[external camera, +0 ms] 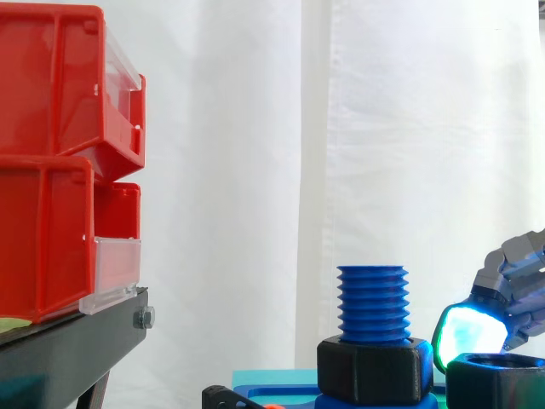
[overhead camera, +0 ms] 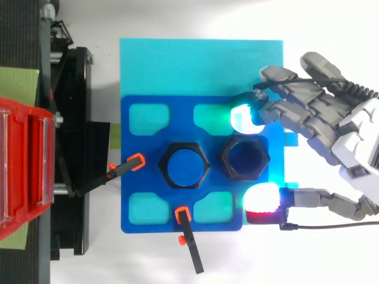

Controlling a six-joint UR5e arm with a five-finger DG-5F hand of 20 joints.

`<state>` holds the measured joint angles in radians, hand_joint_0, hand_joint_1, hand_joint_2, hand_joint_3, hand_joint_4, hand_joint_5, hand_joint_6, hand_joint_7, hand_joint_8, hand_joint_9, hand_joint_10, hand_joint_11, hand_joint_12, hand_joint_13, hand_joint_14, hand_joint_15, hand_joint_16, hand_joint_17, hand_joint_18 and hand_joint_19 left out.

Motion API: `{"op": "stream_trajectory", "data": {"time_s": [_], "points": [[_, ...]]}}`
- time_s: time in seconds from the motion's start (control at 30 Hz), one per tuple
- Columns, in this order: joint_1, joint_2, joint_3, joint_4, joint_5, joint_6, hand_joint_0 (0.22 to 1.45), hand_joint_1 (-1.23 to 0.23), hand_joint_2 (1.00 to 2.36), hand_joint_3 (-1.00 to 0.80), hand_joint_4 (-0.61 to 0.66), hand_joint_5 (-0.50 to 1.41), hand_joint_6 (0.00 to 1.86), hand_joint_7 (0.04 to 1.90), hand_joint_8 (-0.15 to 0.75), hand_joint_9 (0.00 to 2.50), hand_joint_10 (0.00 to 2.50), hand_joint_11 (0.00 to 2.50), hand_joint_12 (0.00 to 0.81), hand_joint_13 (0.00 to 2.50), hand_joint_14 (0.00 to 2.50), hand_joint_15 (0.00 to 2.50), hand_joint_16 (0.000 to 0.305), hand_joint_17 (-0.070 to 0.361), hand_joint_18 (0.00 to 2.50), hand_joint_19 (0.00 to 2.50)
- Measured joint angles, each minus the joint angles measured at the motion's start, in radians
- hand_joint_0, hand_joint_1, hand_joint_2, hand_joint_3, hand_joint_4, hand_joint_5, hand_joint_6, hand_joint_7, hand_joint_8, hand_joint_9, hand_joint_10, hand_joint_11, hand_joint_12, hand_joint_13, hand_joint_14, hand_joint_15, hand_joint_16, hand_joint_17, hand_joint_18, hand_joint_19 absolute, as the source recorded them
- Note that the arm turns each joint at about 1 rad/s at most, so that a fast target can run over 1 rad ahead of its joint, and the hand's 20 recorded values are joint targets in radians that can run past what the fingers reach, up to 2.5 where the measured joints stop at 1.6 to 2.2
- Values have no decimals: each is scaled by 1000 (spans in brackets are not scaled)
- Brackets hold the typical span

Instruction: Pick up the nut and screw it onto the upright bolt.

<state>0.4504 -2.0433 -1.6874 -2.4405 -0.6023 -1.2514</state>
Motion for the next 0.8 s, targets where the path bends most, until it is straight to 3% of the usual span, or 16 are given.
{"op": "stream_trajectory", "data": {"time_s": [0.43, 0.8], "points": [[-1, 0, 0, 0, 0, 1, 579, -794, 1000, -500, 320, -202, 503, 1044, 322, 521, 0, 0, 399, 525, 0, 0, 51, 115, 468, 89], [-3, 0, 0, 0, -1, 1, 612, -791, 1000, -500, 305, -166, 502, 1206, 339, 737, 4, 129, 373, 707, 0, 0, 43, 97, 626, 125]]}}
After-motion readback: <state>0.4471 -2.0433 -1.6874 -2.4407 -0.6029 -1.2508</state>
